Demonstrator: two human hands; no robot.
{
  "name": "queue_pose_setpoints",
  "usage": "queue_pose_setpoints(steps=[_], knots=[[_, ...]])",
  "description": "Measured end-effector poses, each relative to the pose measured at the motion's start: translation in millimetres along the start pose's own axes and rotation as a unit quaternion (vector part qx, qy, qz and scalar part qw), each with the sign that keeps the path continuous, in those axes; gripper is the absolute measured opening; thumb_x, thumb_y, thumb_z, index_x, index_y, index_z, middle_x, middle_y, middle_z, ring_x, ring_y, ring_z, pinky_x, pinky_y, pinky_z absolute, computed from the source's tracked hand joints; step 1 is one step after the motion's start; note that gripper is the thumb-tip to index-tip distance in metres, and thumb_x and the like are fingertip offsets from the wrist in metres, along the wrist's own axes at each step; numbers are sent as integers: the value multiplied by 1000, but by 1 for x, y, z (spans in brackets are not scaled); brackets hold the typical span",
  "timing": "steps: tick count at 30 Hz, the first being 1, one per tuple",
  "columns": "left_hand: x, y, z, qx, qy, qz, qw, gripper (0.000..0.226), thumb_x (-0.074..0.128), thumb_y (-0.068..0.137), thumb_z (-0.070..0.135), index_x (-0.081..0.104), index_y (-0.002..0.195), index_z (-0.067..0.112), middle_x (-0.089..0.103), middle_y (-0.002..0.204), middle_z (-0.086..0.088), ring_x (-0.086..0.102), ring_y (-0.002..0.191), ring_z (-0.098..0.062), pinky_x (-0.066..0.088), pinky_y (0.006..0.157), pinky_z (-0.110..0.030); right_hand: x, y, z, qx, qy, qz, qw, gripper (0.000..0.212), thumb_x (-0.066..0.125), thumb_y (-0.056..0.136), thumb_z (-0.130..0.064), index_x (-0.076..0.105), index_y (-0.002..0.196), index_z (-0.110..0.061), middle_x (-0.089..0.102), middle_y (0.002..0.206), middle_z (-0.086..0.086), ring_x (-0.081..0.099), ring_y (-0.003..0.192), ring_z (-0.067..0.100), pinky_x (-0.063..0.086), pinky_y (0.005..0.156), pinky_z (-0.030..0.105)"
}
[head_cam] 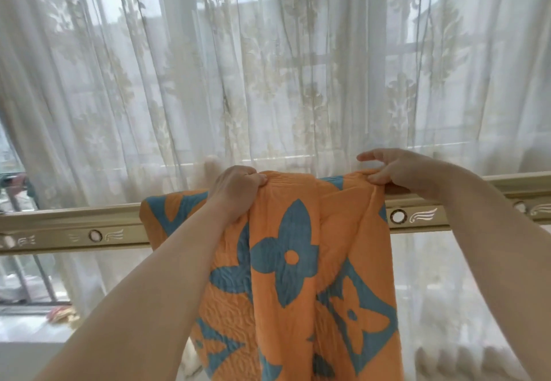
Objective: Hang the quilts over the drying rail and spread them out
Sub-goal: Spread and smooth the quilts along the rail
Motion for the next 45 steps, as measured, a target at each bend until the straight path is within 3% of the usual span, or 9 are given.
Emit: queue_pose_setpoints(steps=[4, 11, 15, 19, 24, 29, 37, 40, 45], knots=[[7, -1, 9, 13, 17, -5, 1000, 43, 49, 92, 31, 39, 53, 17, 48, 58, 1, 47, 63, -19, 34, 61, -35, -11, 1, 5, 3, -130, 94, 987, 52, 46, 93, -2, 42, 141, -20, 44, 143, 12, 45, 127, 28, 37, 106, 37], [8, -5, 13, 25, 39, 1, 999, 42, 46, 94, 36, 42, 57, 17, 52, 62, 0, 51, 66, -19, 37, 64, -36, 12, -14, -18, -78, -280, 236, 927, 36, 37, 94, -15, 59, 121, -26, 62, 124, 3, 57, 109, 25, 44, 93, 39], [3, -10, 12, 34, 65, 14, 997, 41, 45, 96, 39, 44, 61, 16, 52, 63, 2, 49, 65, -16, 34, 58, -33, 43, -19, -52, -202, -265, 205, 920, 32, 35, 99, -26, 59, 120, -23, 68, 113, 3, 59, 106, 24, 42, 91, 37], [-3, -19, 11, 48, 92, 27, 994, 34, 41, 97, 45, 55, 77, 20, 59, 77, 3, 55, 78, -17, 37, 67, -34, 79, -10, -50, -169, -293, 124, 933, 45, 20, 101, -44, 48, 131, -25, 64, 121, 6, 55, 112, 27, 33, 85, 35], [-10, -31, 16, 64, 142, 63, 986, 34, 37, 99, 41, 54, 87, 14, 56, 84, 1, 52, 81, -18, 34, 70, -31, 90, -18, -54, -186, -325, 155, 914, 56, 10, 99, -50, 37, 142, -25, 66, 120, 9, 53, 116, 29, 32, 95, 37], [-31, -32, 20, 54, 135, 112, 983, 31, 39, 100, 38, 52, 87, 13, 55, 89, 1, 52, 83, -19, 37, 73, -32, 90, -24, -59, -202, -321, 183, 907, 60, 7, 98, -52, 42, 139, -26, 67, 113, 9, 57, 107, 28, 31, 80, 34], [-103, -9, -37, -91, 88, 186, 974, 36, 40, 99, 35, 56, 100, 3, 60, 105, -14, 54, 94, -29, 38, 77, -36, 82, -26, -57, -196, -376, 210, 881, 67, 15, 98, -51, 67, 75, -16, 65, 74, -1, 56, 70, 18, 35, 66, 32], [-104, -4, -68, -150, 119, 131, 973, 45, 41, 99, 35, 57, 112, -5, 60, 119, -25, 54, 111, -38, 40, 86, -38, 75, -20, -52, -164, -392, 195, 884, 63, 18, 97, -52, 68, 74, -21, 66, 78, -2, 56, 75, 18, 36, 69, 33], [-78, 2, -78, -124, 165, 0, 978, 48, 37, 98, 47, 57, 105, 4, 61, 113, -18, 55, 104, -33, 43, 85, -38, 67, -25, -46, -121, -417, 207, 877, 50, 25, 96, -45, 67, 80, -23, 67, 88, -1, 53, 79, 19, 34, 70, 33]])
Point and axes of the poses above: each hand's wrist, its own y-axis towards the middle knuckle, its own x-axis out of the palm, z = x × y, the point moved 6 cm from there along y, towards the middle knuckle
